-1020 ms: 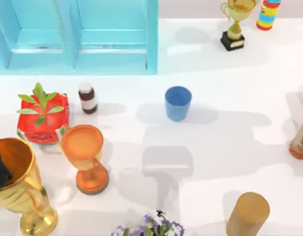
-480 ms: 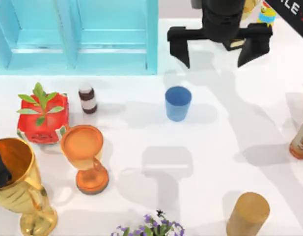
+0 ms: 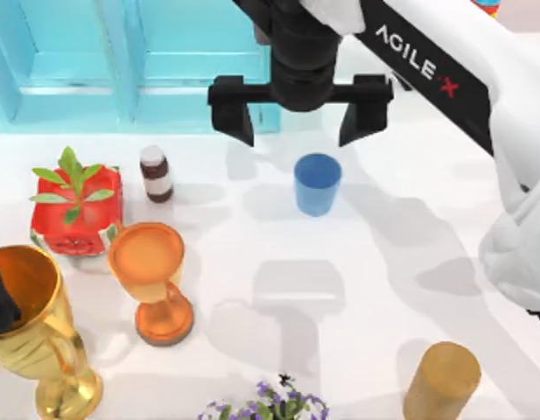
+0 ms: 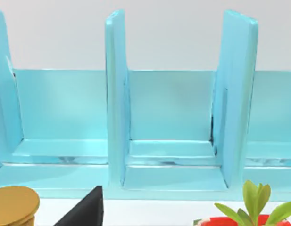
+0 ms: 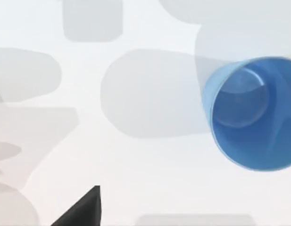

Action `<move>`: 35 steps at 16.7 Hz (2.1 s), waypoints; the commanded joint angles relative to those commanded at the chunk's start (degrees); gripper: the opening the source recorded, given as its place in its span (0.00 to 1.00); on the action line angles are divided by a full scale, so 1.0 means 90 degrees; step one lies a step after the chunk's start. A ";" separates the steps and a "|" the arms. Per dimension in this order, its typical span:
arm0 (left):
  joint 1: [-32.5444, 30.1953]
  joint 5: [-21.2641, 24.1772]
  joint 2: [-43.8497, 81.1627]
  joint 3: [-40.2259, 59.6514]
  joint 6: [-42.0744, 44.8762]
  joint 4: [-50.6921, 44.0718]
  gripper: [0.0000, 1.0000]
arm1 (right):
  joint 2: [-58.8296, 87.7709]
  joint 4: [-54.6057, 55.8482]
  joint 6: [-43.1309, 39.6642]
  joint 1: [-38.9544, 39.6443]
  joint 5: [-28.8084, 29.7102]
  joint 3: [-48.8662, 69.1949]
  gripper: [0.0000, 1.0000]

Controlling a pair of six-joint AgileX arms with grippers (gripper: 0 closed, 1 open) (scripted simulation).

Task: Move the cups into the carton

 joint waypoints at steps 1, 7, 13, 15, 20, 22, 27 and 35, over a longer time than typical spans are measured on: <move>0.0000 0.0000 0.0000 0.0000 0.0000 0.0000 1.00 | -0.0009 -0.0007 -0.0007 -0.0011 -0.0015 -0.0020 1.00; 0.0000 0.0000 0.0000 0.0000 0.0000 0.0000 1.00 | -0.0027 0.0968 -0.0067 -0.0067 -0.0010 -0.0987 1.00; 0.0000 0.0000 0.0000 0.0000 0.0000 0.0000 1.00 | 0.0000 0.2458 -0.0139 -0.0140 -0.0023 -0.2439 1.00; 0.0000 0.0000 0.0000 0.0000 0.0000 0.0000 1.00 | 0.0002 0.2527 -0.0143 -0.0144 -0.0023 -0.2507 1.00; 0.0000 0.0000 0.0000 0.0000 0.0000 0.0000 1.00 | 0.0002 0.2527 -0.0143 -0.0144 -0.0023 -0.2507 0.85; 0.0000 0.0000 0.0000 0.0000 0.0000 0.0000 1.00 | 0.0002 0.2527 -0.0143 -0.0144 -0.0023 -0.2507 0.70; 0.0000 0.0000 0.0000 0.0000 0.0000 0.0000 1.00 | 0.0002 0.2527 -0.0143 -0.0144 -0.0023 -0.2507 0.32; 0.0000 0.0000 0.0000 0.0000 0.0000 0.0000 1.00 | 0.0002 0.2527 -0.0143 -0.0144 -0.0023 -0.2507 0.00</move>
